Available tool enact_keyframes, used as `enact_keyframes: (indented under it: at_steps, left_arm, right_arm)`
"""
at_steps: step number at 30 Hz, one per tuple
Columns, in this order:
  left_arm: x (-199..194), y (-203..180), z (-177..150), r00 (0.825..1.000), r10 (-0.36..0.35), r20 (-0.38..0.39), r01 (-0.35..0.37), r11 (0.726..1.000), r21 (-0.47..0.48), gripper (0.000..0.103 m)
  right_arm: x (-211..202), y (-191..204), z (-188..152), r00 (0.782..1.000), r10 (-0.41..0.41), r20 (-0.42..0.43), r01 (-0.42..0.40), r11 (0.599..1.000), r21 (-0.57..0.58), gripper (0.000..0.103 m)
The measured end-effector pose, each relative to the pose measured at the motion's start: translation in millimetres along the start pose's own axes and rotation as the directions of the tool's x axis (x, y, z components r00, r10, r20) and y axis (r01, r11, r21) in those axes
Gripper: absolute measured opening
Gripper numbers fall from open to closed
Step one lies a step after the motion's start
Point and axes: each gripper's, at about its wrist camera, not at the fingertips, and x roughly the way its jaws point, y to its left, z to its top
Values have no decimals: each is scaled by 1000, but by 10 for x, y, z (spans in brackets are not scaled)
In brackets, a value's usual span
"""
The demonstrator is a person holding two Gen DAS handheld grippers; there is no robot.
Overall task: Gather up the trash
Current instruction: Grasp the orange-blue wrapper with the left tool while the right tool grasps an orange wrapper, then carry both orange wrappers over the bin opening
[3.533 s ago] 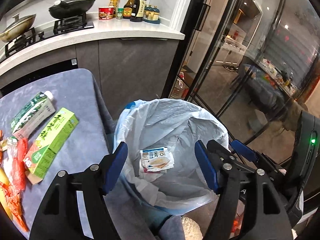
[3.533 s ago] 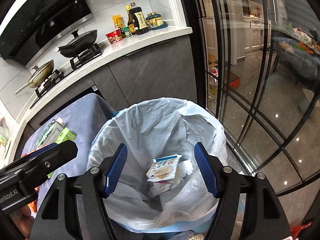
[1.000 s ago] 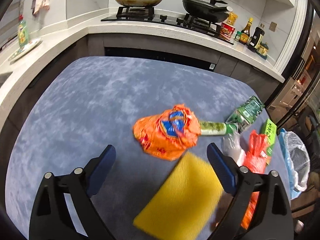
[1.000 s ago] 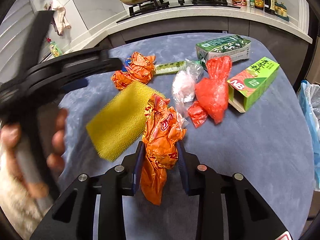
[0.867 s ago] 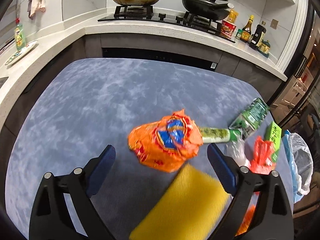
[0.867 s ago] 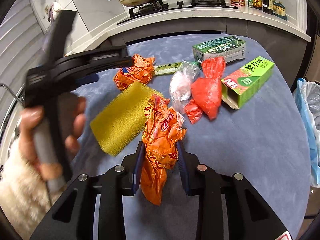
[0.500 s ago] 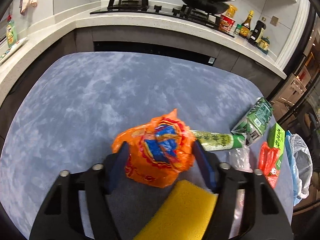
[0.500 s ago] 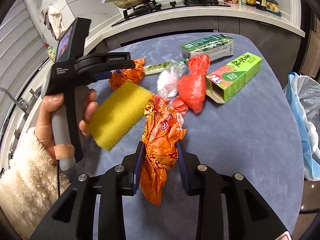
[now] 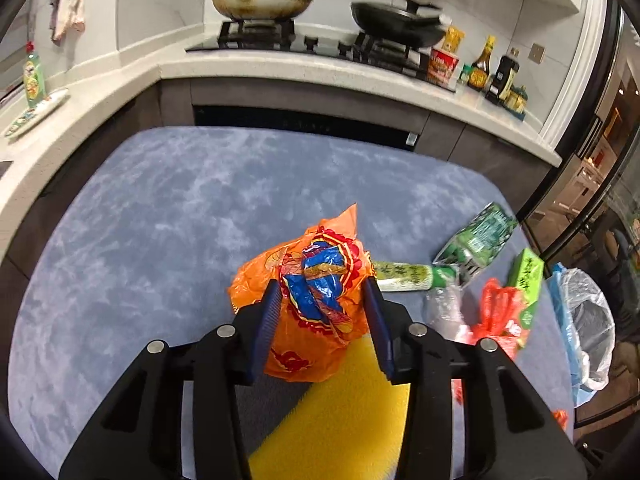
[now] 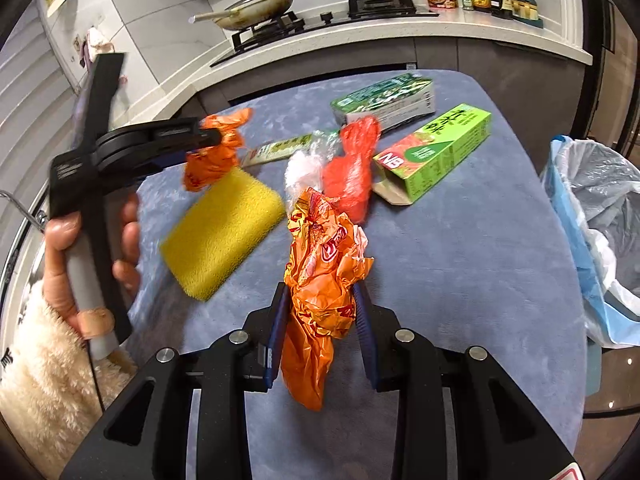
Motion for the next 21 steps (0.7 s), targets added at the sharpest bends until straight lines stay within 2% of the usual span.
enact_keyframes:
  at_steps: [6,14,21]
  left_arm:
    - [-484,-113,-50,998,-23,52,23,1000,4,40]
    - [-1009,-432,-36,987,5,158,-13,999,44,40]
    - [-1312,-828,-25,979,-79,185,63,994,93,40]
  right_arm:
    - [-258,-177,-17,999,-8,49,7,1000,25,31]
    - [-635,-509,-72,993,-30,114,22,997,74,31]
    - [-888,-732,-107,985,-51,162,35,994,104,31]
